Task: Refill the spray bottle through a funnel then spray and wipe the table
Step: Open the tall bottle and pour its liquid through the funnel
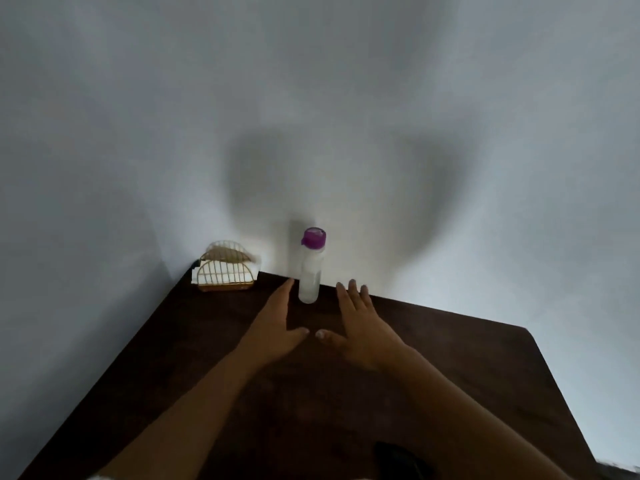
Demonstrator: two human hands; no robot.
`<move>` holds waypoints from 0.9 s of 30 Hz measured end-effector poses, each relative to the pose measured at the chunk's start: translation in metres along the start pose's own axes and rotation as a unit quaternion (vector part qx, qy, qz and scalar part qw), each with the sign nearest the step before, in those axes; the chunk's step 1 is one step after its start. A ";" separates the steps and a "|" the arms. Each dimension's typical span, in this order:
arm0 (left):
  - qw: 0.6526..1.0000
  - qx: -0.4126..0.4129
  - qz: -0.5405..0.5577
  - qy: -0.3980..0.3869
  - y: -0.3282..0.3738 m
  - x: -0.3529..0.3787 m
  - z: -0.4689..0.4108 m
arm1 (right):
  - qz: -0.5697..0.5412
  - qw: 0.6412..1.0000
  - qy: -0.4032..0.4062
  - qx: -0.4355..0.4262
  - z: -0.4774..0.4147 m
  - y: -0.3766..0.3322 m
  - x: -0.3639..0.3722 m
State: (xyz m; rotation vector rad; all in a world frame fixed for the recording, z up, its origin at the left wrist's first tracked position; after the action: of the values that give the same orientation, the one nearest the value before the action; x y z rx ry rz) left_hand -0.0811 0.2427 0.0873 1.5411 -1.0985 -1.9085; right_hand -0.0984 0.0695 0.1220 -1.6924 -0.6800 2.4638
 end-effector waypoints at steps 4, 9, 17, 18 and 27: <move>1.000 0.015 0.018 0.018 -0.001 -0.012 -0.053 | 0.025 1.000 0.016 0.006 -0.056 -0.002 -0.011; 1.000 0.014 0.007 0.020 -0.017 -0.020 -0.107 | -0.015 0.999 0.038 0.016 -0.109 -0.003 -0.025; 0.999 0.015 0.027 -0.038 -0.026 -0.006 -0.149 | -0.044 0.997 0.056 0.023 -0.152 -0.004 -0.036; 0.999 0.021 0.030 -0.035 -0.027 -0.004 -0.150 | -0.042 0.997 0.055 0.021 -0.153 -0.004 -0.034; 0.995 0.033 0.090 0.017 -0.016 0.018 -0.118 | -0.156 0.973 0.150 0.082 -0.134 -0.005 -0.016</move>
State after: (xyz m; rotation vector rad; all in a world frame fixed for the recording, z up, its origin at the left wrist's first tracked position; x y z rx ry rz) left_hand 0.0280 0.2030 0.0564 1.4496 -1.2530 -1.7358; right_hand 0.0281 0.1112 0.0980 -1.6944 -0.6291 1.9450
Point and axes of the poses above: each hand's wrist, its own z-axis away from the middle knuckle, its own x-axis out of the palm, y = z × x, the point moved 1 cm from there along -z, towards the middle knuckle, and after that the axes turned 8 degrees about -y, right-handed, at the moved point
